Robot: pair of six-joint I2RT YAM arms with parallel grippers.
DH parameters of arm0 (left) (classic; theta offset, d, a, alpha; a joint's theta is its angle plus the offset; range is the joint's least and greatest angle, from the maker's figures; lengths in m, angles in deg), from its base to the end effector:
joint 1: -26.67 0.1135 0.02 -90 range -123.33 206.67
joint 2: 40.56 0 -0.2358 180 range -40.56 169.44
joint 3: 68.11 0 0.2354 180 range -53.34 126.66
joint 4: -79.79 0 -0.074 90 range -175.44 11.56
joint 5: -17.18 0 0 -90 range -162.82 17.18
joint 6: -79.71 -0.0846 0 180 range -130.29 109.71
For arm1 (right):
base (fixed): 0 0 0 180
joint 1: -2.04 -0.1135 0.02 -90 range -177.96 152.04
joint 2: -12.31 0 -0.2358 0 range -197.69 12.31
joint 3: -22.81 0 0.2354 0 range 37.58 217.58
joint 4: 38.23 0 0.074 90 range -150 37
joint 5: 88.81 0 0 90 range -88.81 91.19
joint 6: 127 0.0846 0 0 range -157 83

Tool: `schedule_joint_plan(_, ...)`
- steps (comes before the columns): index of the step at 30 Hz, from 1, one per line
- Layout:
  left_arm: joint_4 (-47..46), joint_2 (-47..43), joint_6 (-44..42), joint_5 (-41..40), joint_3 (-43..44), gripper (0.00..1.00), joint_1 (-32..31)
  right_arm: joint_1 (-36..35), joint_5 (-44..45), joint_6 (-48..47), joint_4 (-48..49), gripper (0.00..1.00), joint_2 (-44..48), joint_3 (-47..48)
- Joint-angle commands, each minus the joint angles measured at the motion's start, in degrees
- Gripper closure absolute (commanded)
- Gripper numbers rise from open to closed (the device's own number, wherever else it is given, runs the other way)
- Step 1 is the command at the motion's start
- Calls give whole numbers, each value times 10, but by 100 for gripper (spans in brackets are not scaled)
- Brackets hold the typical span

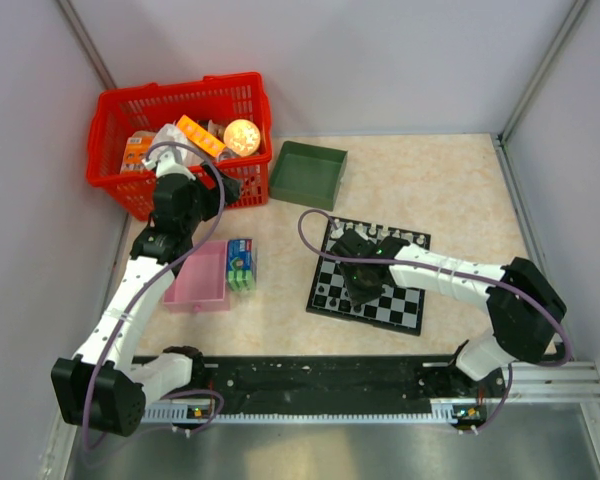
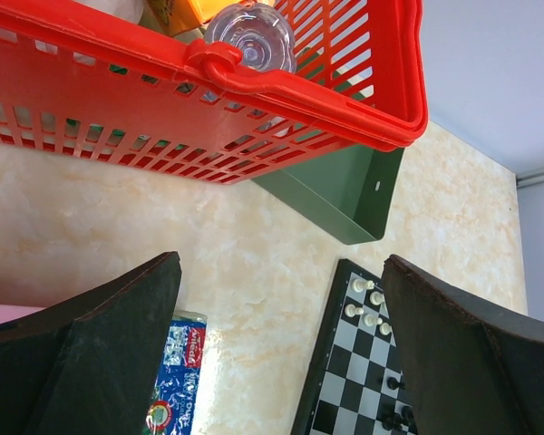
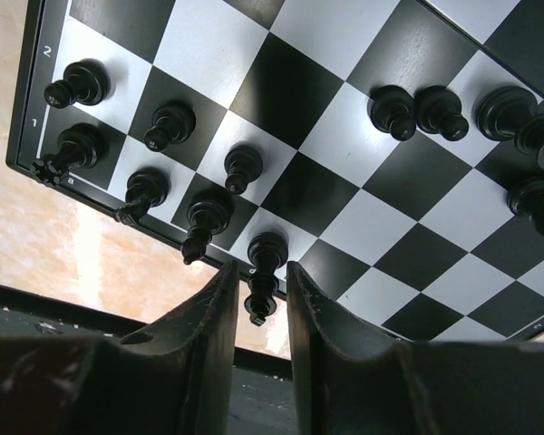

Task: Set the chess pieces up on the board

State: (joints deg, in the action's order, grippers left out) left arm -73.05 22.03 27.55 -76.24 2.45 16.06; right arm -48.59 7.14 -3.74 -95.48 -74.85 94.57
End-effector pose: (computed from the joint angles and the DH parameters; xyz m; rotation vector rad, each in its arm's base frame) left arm 0.2901 -0.0492 0.3034 -0.4962 1.8741 -0.5125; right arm 0.1859 0.2128 0.1355 -0.4069 2.8129 0.1800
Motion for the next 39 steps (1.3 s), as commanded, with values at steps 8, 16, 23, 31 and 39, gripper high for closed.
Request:
schedule_joint_plan(8, -26, -16, 4, 7, -2, 2, 2, -8, -10, -5, -9, 62, 32, 46)
schedule_joint_plan(16, -19, -13, -10, -9, 22, 2, 2, 19, 51, -38, -24, 36, 80, 92)
schedule_joint_plan(23, -47, 5, -4, -43, 70, 1, 3, 81, 77, -82, -2, 27, 73, 132)
schedule_joint_plan(31, -33, -5, 24, -128, 79, 1, 3, 97, 91, -87, 39, 24, 87, 112)
schedule_joint_plan(39, -94, -137, 20, -112, -118, 1, 2, 129, 85, -83, 89, 40, 119, 35)
